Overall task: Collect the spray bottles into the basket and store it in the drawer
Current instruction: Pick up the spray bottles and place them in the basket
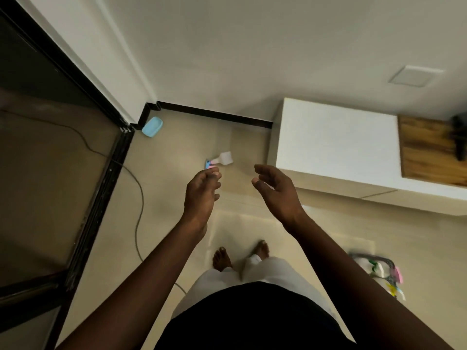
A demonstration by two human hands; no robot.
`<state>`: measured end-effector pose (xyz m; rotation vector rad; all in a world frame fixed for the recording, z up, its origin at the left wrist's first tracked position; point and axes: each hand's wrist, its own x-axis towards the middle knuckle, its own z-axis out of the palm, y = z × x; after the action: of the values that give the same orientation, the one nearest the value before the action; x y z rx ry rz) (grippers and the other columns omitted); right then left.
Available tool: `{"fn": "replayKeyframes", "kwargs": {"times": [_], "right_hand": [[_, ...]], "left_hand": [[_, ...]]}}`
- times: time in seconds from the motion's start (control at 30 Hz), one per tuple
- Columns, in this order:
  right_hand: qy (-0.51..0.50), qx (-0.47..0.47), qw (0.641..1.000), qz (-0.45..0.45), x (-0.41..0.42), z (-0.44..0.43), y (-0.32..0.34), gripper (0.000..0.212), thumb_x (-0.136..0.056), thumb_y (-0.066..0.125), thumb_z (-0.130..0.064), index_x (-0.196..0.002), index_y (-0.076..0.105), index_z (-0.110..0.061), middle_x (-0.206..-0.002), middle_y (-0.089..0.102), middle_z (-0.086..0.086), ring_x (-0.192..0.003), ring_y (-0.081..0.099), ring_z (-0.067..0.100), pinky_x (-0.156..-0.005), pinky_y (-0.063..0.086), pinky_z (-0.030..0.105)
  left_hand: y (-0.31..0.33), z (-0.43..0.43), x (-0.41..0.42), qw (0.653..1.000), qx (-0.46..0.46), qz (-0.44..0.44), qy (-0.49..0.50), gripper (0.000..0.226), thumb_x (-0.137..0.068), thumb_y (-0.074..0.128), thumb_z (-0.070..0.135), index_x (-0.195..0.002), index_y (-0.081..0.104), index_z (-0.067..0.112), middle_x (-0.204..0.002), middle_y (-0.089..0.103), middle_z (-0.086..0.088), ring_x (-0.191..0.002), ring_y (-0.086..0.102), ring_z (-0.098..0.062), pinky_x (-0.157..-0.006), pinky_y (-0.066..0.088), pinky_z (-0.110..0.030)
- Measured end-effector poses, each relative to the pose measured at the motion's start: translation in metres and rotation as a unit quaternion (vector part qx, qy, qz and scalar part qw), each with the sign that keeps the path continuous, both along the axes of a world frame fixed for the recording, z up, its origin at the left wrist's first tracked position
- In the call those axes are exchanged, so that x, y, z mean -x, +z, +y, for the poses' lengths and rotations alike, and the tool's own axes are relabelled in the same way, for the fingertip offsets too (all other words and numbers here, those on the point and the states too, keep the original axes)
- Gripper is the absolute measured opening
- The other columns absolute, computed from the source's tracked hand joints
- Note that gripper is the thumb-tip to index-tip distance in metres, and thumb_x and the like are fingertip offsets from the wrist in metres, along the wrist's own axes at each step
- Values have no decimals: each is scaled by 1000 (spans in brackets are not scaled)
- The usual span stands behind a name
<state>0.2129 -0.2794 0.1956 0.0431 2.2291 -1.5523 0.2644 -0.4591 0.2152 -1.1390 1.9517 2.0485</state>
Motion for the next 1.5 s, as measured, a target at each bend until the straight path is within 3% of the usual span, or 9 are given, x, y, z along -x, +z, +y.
{"fn": "replayKeyframes", "kwargs": {"times": [0.13,0.3,0.43,0.63,0.9,1.03,1.13,1.23,1.5], "right_hand": [[41,-19,999,4,47,-39,-12,39,-101,67,-29,-140,64,-29,-139,66,-15,-127,60,6,-91,46,13],[86,-30,996,1,119,-88,-36,41,-100,69,-27,-141,64,-27,-139,65,-13,-125,58,6,-103,51,29],[129,-42,991,-23,183,-125,-61,41,-101,69,-24,-141,63,-25,-144,64,-7,-131,58,11,-110,52,39],[204,-95,973,-42,278,-164,-122,44,-100,70,-24,-143,62,-17,-145,63,1,-135,58,18,-110,52,39],[255,-185,945,-83,356,-207,-283,44,-100,68,-35,-143,60,-29,-145,62,-8,-131,55,10,-102,50,31],[294,-230,923,-93,385,-225,-384,43,-101,66,-37,-143,60,-28,-148,61,-5,-127,54,8,-99,46,28],[317,-256,908,-102,403,-235,-462,44,-101,67,-36,-143,61,-26,-148,61,-2,-125,56,10,-97,45,26],[342,-282,889,-115,415,-240,-526,45,-100,68,-35,-144,61,-26,-148,61,-2,-130,58,16,-103,47,29],[411,-324,839,-150,427,-239,-663,53,-101,67,-38,-150,55,-23,-155,55,2,-141,53,23,-114,43,34]], "left_hand": [[-8,-31,29,1000,0,0,26,18,-106,53,25,-113,70,28,-126,72,-2,-120,68,-22,-103,56,-47],[-27,-68,80,999,5,-12,46,18,-105,54,27,-109,70,33,-124,73,0,-117,68,-21,-103,57,-48],[-57,-96,130,997,1,-41,71,25,-106,55,30,-126,69,25,-129,71,1,-119,68,-19,-102,57,-45],[-126,-125,206,984,-52,-98,139,15,-104,57,25,-112,69,27,-127,72,-5,-119,68,-25,-101,57,-44],[-287,-144,256,944,-167,-175,224,30,-106,52,16,-133,64,10,-128,70,-9,-125,66,-30,-86,58,-34],[-385,-148,279,926,-217,-207,230,35,-108,48,12,-140,58,6,-141,63,-16,-133,61,-32,-102,55,-44],[-461,-142,293,919,-232,-226,223,38,-108,47,15,-144,56,8,-143,62,-14,-126,61,-26,-108,53,-46],[-526,-136,309,910,-245,-255,217,39,-108,48,14,-146,53,8,-148,58,-15,-133,58,-29,-114,49,-47],[-672,-110,341,826,-348,-296,331,48,-109,50,32,-152,47,11,-143,59,-16,-133,58,-32,-110,51,-44]]}}
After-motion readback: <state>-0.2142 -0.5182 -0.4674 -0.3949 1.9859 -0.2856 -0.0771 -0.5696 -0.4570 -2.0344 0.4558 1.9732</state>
